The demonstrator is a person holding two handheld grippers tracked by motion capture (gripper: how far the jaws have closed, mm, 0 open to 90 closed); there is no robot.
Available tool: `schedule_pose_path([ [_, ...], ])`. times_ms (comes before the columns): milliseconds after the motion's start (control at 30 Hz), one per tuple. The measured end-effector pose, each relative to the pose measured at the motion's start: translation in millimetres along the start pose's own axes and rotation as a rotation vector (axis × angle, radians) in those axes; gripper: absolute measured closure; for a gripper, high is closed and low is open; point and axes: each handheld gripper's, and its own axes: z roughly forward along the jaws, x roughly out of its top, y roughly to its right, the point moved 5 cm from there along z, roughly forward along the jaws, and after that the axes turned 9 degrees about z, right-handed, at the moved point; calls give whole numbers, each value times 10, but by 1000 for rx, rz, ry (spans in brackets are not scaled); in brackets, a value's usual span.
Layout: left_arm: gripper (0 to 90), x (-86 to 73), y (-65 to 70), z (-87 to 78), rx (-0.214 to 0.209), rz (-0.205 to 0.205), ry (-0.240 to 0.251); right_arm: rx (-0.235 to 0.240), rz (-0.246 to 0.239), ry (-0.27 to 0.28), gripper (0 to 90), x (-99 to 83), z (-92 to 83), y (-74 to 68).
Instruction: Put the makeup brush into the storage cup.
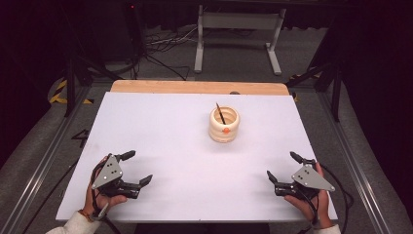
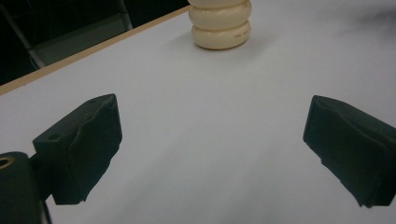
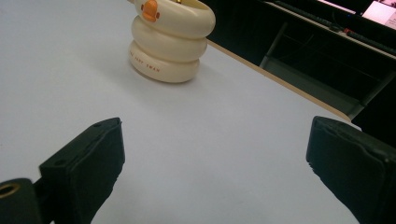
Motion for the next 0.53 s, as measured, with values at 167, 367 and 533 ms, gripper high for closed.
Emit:
schedule_pose_path([
  [167, 54, -2, -2, 5, 2, 3, -4, 7, 4, 3, 49, -1, 3, -7],
  [367, 55, -3, -9, 12, 3, -4, -3, 1, 18, 6, 48, 8, -5, 10],
  [533, 58, 2, -15, 14, 9, 2, -8, -37, 18, 26, 55, 29, -28, 25],
])
